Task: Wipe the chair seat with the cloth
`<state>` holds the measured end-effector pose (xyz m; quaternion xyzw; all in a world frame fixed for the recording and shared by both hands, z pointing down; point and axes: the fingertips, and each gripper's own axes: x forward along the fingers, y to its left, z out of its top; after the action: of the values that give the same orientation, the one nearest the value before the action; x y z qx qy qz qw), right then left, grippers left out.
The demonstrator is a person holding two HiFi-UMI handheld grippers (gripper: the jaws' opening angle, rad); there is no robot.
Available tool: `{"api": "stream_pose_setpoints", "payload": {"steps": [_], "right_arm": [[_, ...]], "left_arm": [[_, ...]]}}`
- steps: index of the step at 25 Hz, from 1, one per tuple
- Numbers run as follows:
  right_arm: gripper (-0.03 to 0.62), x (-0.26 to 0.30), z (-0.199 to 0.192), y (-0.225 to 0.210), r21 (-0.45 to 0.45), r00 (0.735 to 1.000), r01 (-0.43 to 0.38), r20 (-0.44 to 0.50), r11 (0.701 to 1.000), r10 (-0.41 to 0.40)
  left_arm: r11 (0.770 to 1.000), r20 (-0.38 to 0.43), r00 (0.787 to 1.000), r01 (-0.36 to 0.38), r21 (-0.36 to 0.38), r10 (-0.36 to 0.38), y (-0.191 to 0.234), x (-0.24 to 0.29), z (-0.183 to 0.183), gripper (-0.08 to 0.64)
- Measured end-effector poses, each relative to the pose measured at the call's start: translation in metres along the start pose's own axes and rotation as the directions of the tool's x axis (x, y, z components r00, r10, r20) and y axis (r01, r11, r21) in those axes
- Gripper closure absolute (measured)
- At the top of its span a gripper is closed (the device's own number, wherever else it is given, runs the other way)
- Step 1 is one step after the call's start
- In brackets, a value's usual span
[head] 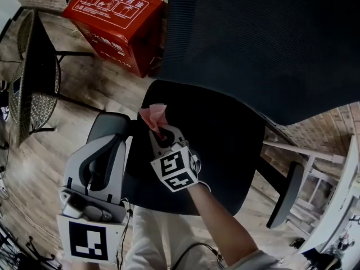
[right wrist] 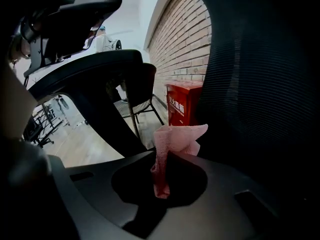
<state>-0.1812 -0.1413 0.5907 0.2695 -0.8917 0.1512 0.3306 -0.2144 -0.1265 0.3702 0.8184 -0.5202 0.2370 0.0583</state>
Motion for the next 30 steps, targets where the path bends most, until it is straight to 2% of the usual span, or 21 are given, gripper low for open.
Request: {"api": "stream_pose_setpoints", "payload": {"steps": [7,10,18,26,30], "right_arm": [[0.532,-0.007,-0.009,0.003,-0.053,1.0,-0.004,-0.027,0.999,0.002],[0.532,-0.015,-0.02,-0.007,-0.059,0.998,0.033,-0.045,0.998,-0.035],[0.532,-0.042,-0.059,-0.038,-0.007,0.989,0.122,-0.085,0.993,-0.122],[0.532,-0.087,-0.103,-0.079,0.054,0.959,0.254,-0.142,0.966,-0.244],[0.532,-0.114,-0.124,-0.101,0.074,0.934,0.331,-0.168,0.941,-0.315]], "left_arm": [[1.0,-0.019,1.0,0.015,0.025,-0.015,-0.007,0.002,-0.003,0.541],[0.999,-0.013,1.0,0.022,0.032,-0.022,-0.013,0.005,-0.001,0.541],[0.995,0.002,0.997,0.08,0.066,-0.08,-0.043,0.018,0.008,0.541],[0.982,0.001,0.987,0.157,0.101,-0.158,-0.082,0.034,0.019,0.541],[0.974,0.002,0.98,0.195,0.118,-0.197,-0.101,0.042,0.024,0.541]]}}
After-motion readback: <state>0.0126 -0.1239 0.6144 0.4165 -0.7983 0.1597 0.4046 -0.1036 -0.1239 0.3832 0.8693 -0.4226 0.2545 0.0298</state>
